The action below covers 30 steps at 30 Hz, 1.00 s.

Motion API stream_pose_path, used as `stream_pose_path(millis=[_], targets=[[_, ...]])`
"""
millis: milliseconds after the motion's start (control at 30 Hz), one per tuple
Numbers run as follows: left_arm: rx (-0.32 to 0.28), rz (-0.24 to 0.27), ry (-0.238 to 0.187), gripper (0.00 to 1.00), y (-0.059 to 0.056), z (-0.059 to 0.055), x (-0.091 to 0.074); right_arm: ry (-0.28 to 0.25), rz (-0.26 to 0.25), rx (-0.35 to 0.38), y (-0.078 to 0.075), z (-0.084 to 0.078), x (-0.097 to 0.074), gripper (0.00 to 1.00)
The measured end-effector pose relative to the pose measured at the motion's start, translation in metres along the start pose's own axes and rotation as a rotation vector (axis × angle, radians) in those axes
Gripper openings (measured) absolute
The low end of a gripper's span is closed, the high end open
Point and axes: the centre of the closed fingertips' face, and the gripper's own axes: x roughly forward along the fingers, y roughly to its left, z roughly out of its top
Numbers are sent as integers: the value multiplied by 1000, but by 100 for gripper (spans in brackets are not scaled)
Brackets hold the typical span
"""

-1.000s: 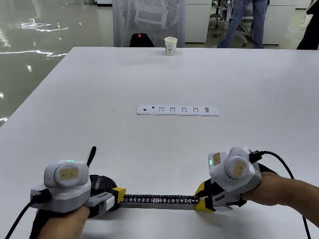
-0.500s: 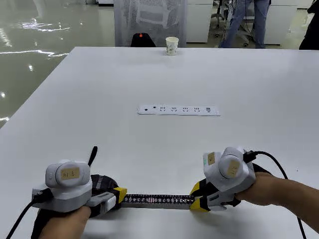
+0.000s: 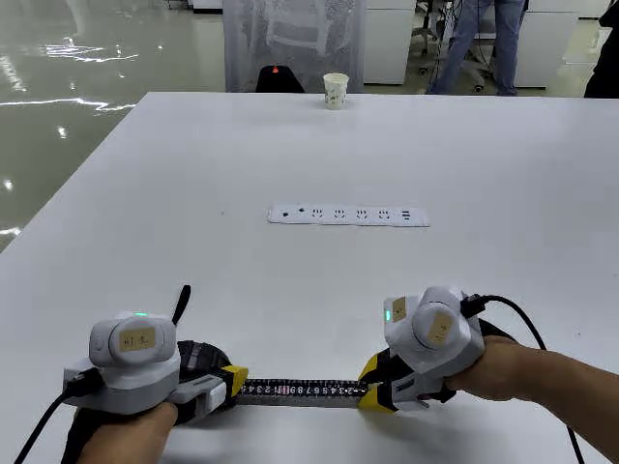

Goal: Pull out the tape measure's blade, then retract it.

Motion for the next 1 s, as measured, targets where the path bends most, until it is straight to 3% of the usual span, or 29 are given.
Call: stream_pose_path(millis=[1000], targets=[[-6, -2, -1, 62, 0, 0, -1, -37, 7, -7, 0, 32, 23, 10]])
